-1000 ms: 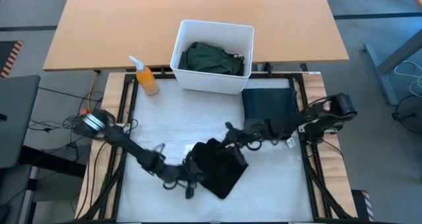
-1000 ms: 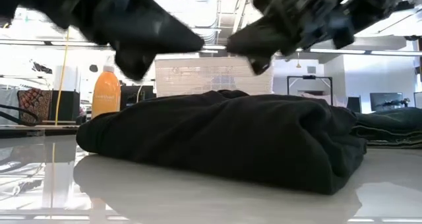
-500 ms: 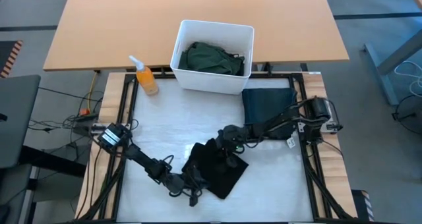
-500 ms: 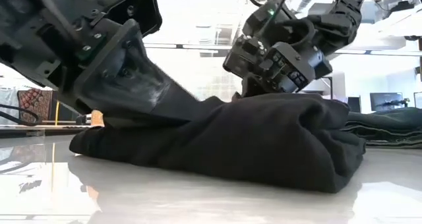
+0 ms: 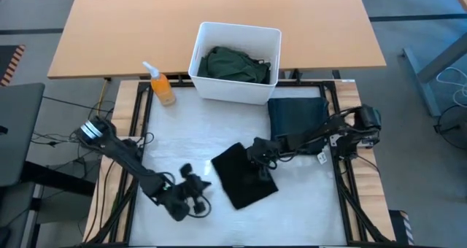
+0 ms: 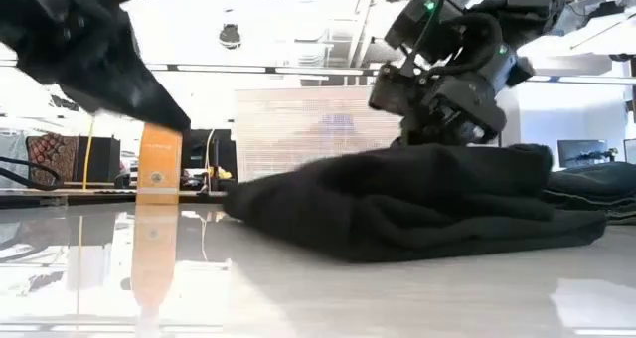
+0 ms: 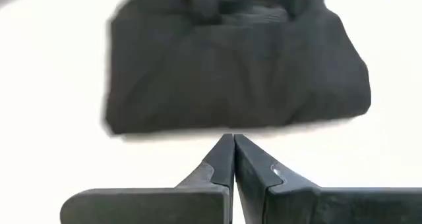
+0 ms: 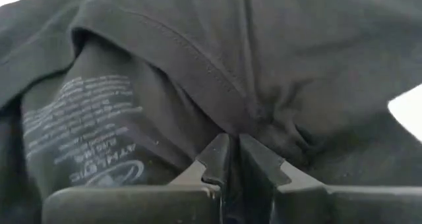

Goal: Fold laundry
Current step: Fold the black t-shirt

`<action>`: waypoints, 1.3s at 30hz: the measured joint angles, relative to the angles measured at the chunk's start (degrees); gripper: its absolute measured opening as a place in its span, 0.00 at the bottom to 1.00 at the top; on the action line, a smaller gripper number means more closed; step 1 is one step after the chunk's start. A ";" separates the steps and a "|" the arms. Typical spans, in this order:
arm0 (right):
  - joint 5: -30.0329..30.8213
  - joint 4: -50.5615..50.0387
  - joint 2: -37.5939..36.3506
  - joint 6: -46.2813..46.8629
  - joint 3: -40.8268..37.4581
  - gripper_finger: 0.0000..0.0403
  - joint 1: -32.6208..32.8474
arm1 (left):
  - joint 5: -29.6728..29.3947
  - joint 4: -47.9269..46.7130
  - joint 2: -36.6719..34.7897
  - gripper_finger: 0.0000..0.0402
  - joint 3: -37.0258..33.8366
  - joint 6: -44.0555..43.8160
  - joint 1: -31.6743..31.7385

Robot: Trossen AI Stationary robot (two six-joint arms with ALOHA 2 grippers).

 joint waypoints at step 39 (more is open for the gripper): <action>14.98 -21.34 -11.35 0.96 0.04 0.15 0.86 | 31.66 50.48 22.40 0.00 10.49 25.69 12.19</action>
